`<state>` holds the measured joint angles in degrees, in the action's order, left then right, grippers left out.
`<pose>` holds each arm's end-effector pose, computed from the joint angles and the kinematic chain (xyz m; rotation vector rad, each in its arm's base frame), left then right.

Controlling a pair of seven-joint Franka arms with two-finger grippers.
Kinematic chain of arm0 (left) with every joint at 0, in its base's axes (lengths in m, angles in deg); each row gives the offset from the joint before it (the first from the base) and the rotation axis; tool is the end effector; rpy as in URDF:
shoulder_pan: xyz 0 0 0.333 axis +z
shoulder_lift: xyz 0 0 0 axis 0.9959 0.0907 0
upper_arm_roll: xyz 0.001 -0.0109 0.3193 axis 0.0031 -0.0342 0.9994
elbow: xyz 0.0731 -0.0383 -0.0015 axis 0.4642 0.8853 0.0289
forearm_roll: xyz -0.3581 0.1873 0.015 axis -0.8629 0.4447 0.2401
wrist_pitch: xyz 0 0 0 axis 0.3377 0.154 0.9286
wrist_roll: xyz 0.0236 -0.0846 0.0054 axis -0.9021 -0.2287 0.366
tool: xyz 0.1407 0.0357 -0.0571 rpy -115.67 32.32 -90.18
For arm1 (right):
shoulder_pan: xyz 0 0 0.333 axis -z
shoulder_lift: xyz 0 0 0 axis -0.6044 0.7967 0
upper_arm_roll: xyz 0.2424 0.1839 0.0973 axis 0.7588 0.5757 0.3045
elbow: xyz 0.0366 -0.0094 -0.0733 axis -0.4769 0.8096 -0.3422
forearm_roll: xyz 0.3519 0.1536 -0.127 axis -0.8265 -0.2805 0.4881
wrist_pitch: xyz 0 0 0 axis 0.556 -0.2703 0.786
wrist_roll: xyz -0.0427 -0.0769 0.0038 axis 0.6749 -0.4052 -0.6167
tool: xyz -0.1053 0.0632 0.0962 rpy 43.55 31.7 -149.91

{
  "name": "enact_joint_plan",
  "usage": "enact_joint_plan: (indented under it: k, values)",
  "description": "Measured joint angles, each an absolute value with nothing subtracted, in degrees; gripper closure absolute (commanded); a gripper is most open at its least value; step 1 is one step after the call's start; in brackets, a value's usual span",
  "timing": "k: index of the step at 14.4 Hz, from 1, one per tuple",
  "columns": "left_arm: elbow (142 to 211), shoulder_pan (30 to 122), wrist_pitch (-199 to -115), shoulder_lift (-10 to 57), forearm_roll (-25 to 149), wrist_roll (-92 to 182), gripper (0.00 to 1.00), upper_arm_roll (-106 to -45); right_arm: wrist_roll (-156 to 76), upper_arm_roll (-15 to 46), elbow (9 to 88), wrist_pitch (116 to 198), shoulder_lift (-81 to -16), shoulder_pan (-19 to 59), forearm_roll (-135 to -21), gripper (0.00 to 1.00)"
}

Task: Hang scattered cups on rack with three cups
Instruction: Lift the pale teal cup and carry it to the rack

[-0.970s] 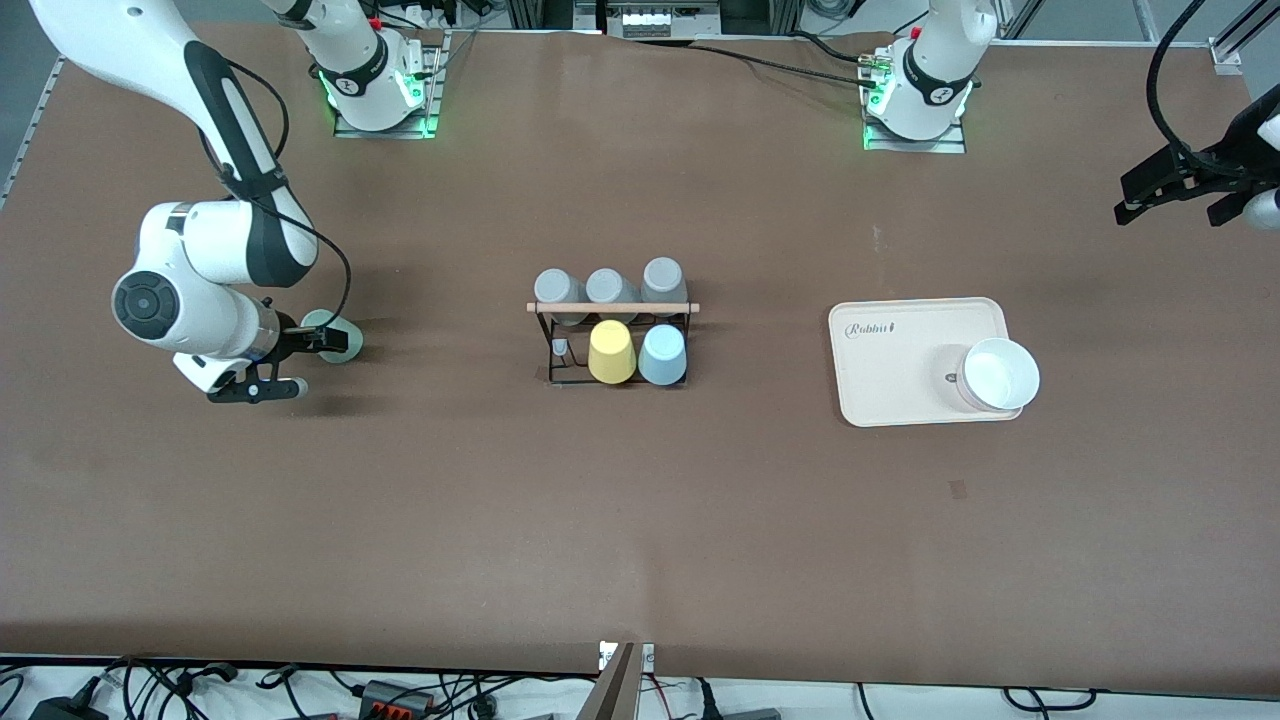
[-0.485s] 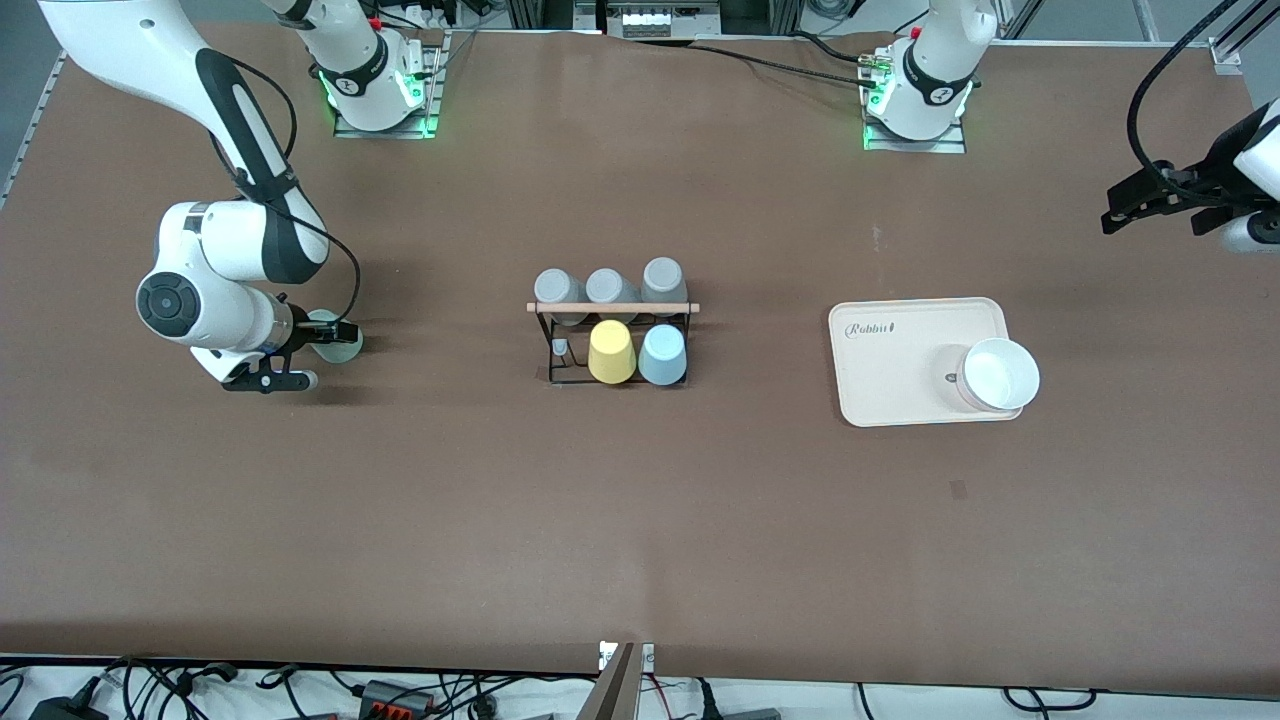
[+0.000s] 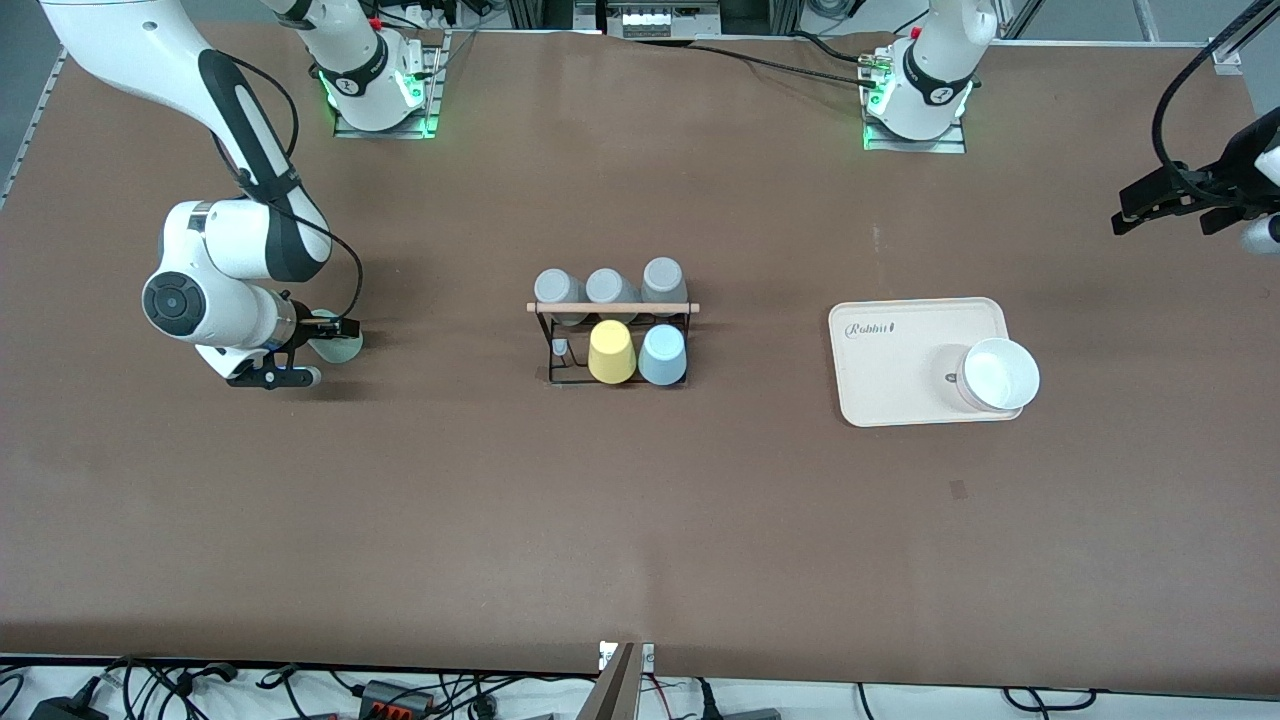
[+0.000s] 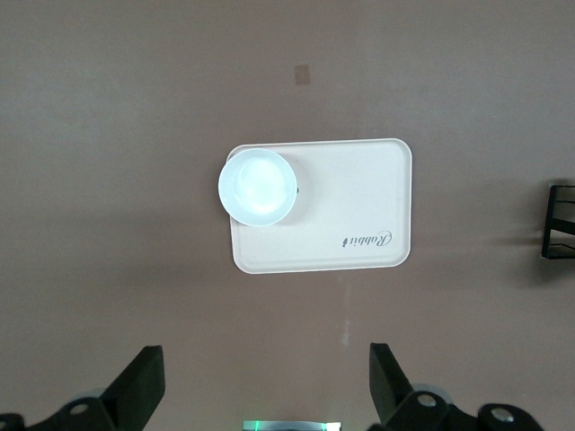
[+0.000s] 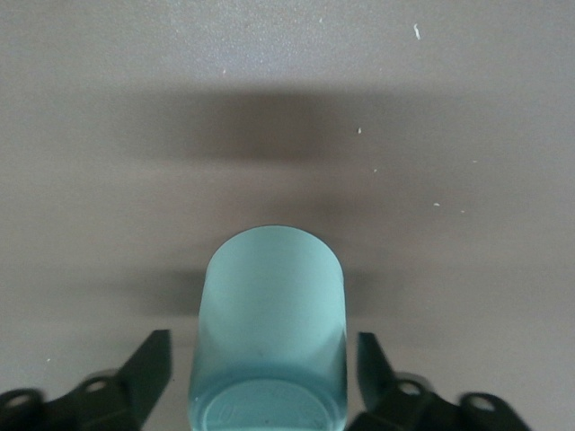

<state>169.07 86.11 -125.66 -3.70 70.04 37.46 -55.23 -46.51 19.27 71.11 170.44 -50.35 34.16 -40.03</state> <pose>0.5434 0.0271 0.5737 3.1117 0.0481 -0.1245 0.5446 0.0097 0.1578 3.0849 0.0156 -0.3946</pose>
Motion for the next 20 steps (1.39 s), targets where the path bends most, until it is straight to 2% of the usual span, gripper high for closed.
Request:
enact_joint_plan:
  k: [3,5,9,12,20]
  values:
    - [169.03,86.09,-125.66,-3.7,69.99,37.4,0.0,-55.36,-46.51,19.39,69.65,169.58,-51.28,34.0,-40.03,0.76]
    - [168.96,86.08,-125.66,-3.7,69.99,37.41,0.0,-55.55,-46.52,20.73,65.62,164.95,-52.57,33.89,-40.03,0.77]
    - [168.72,86.07,-125.45,-3.7,69.99,37.41,0.0,-55.64,-47.41,25.08,52.3,153.16,-53.81,33.11,-43.92,0.79]
    - [168.71,86.07,-125.32,-3.7,69.99,37.42,0.0,-55.64,-54.16,26.32,42.75,146.44,-51.7,29.18,-47.02,0.79]
    - [168.69,86.16,-125.27,-3.7,69.99,37.42,0.0,-55.51,-75.8,26.49,30.65,144.16,-44.03,15.68,-46.98,0.79]
